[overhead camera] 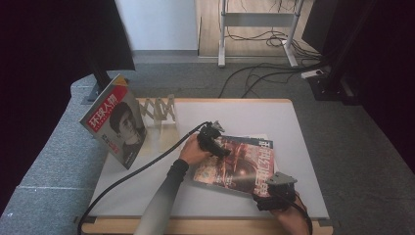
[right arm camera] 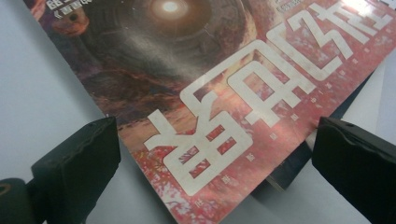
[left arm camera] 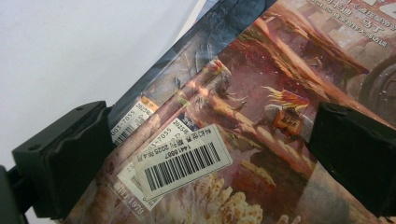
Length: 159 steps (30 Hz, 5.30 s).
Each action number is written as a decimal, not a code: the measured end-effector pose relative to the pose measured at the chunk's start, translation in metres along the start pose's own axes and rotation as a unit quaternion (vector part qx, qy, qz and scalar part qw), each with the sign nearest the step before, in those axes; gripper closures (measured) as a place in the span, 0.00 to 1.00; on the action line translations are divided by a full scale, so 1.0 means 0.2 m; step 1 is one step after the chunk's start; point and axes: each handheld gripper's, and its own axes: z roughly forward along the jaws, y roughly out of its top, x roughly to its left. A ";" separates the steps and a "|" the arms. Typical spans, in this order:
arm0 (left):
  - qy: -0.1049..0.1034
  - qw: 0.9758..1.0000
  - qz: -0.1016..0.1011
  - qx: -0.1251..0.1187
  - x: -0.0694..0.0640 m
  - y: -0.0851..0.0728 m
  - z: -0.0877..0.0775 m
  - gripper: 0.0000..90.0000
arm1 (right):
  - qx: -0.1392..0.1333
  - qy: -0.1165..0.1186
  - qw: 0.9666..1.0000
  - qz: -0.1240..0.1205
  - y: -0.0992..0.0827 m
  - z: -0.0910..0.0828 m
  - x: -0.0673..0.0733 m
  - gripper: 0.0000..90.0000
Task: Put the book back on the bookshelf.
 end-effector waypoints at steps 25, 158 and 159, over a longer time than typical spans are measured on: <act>0.002 1.000 -0.005 0.000 -0.07 -0.12 -0.09 0.02 | -0.028 -0.064 0.997 0.039 -0.02 -0.07 -0.18 0.11; -0.001 1.000 -0.003 -0.031 -0.26 -0.43 -0.37 0.54 | -0.014 0.030 0.985 0.167 0.24 0.17 -0.54 0.50; 0.001 1.000 -0.003 -0.031 -0.26 -0.43 -0.37 0.53 | -0.015 0.024 0.986 0.167 0.25 0.16 -0.54 0.56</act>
